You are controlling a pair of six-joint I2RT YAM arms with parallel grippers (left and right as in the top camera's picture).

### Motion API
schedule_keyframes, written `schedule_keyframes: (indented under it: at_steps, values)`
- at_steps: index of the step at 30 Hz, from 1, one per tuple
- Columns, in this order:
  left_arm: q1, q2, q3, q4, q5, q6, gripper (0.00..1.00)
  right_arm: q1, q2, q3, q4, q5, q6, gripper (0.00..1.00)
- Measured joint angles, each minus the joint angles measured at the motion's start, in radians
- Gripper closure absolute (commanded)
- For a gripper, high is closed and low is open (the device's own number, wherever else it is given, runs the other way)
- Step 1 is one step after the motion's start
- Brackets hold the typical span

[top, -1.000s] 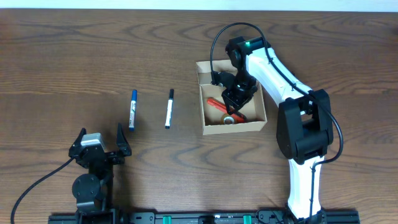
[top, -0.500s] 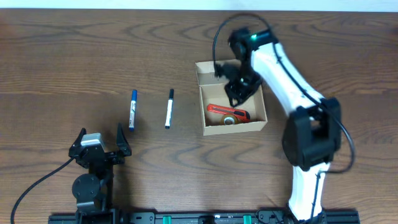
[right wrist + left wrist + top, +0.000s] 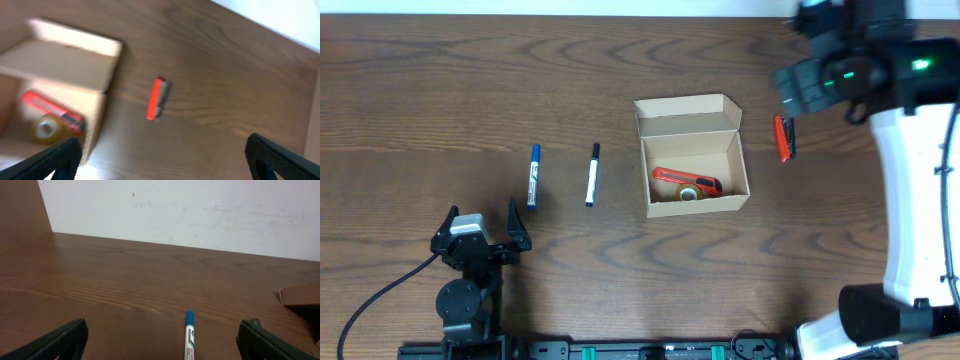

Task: Pack container
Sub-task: 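Move the right gripper to the orange-and-black cutter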

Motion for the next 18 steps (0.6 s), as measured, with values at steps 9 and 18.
schedule_keyframes:
  at_steps: [9,18]
  values:
    - [0.000,0.000,0.000,0.000,0.000,0.000,0.05,-0.228,0.199,-0.057,0.135,-0.236,0.008,0.01]
    - [0.000,0.000,0.000,0.000,0.000,0.000,0.05,-0.200,0.437,-0.058,0.159,-0.200,0.043,0.01]
